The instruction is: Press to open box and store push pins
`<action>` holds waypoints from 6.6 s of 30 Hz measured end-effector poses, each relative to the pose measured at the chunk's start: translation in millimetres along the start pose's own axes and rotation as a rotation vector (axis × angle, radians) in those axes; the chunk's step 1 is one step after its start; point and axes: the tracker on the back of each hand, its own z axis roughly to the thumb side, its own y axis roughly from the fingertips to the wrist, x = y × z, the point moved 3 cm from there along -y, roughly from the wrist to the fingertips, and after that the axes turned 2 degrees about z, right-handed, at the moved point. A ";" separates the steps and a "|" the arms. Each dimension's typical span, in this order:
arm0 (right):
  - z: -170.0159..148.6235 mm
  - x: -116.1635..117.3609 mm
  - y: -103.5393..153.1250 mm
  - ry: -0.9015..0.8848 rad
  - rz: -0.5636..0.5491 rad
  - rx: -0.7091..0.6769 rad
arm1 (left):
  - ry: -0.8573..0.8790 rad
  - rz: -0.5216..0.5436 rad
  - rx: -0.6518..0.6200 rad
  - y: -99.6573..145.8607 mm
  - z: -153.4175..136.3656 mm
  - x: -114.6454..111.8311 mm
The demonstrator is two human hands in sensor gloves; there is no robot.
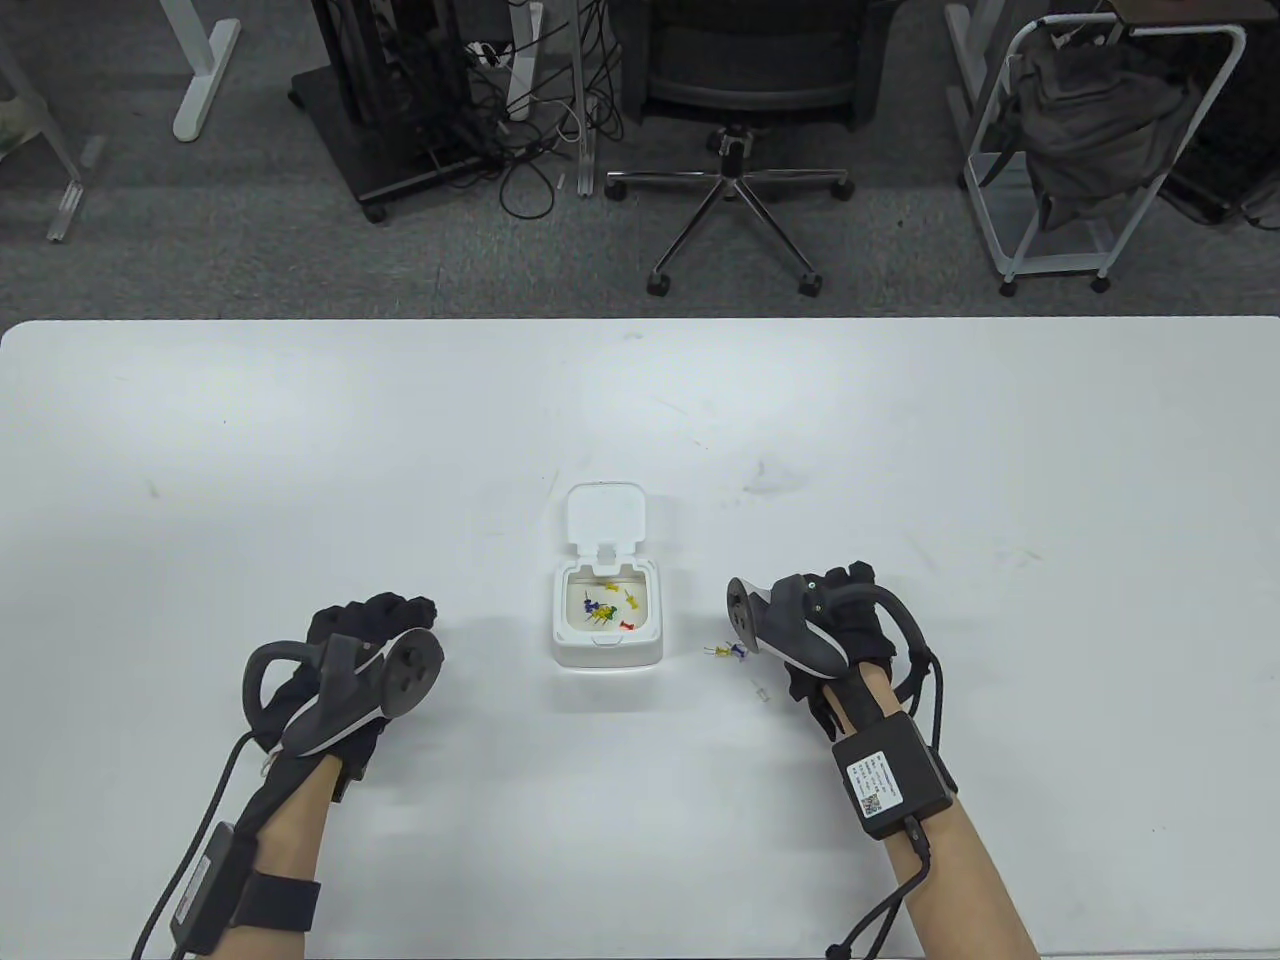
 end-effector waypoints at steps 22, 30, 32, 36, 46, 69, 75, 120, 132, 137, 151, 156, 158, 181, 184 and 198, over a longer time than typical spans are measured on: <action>16.5 -51.8 -3.3 -0.026 -0.088 -0.064 | 0.005 -0.002 0.003 -0.3 -1.8 -1.1; 44.1 -90.3 -1.7 -0.042 -0.157 -0.120 | 0.005 0.001 0.003 -0.4 -2.3 -1.5; 53.0 -98.2 -0.6 -0.060 -0.172 -0.137 | 0.004 -0.001 0.002 -0.4 -2.2 -1.6; 69.8 -111.7 1.1 -0.090 -0.184 -0.172 | 0.005 -0.006 -0.001 -0.3 -2.3 -1.7; 106.0 -125.4 4.3 -0.090 -0.183 -0.246 | 0.007 -0.003 0.000 -0.1 -3.4 -1.4; 59.8 -111.1 8.3 -0.095 -0.117 -0.160 | 0.007 0.000 0.003 0.5 -3.9 -1.7; 30.5 -92.5 8.4 -0.091 -0.081 -0.102 | 0.006 -0.008 0.003 0.4 -3.8 -2.0; -33.4 9.2 4.3 -0.022 0.074 0.117 | 0.017 -0.021 0.001 -0.4 -1.1 -2.9; -29.1 14.6 -1.8 -0.029 0.086 0.116 | 0.016 -0.017 -0.001 -0.5 -1.4 -2.9; -27.3 12.9 -4.0 -0.040 0.096 0.106 | 0.018 -0.021 -0.001 -0.4 -1.4 -3.3; 14.6 -43.9 -1.3 -0.030 -0.040 -0.052 | 0.011 -0.025 -0.003 -0.4 -0.4 -3.7; 29.4 -62.5 -1.4 -0.065 -0.081 -0.082 | 0.014 -0.022 -0.004 -0.2 -0.7 -3.8; 36.8 -72.1 -1.9 -0.067 -0.097 -0.098 | 0.011 -0.021 -0.005 -0.2 -0.3 -3.7; 115.4 -118.7 -2.5 -0.131 -0.150 -0.250 | 0.014 -0.019 -0.012 1.1 2.1 -3.9; 117.6 -116.9 -1.8 -0.127 -0.135 -0.257 | 0.012 -0.018 -0.012 1.0 2.2 -4.0; 85.8 -111.2 4.5 -0.124 -0.124 -0.213 | 0.013 -0.022 -0.009 1.0 2.3 -4.3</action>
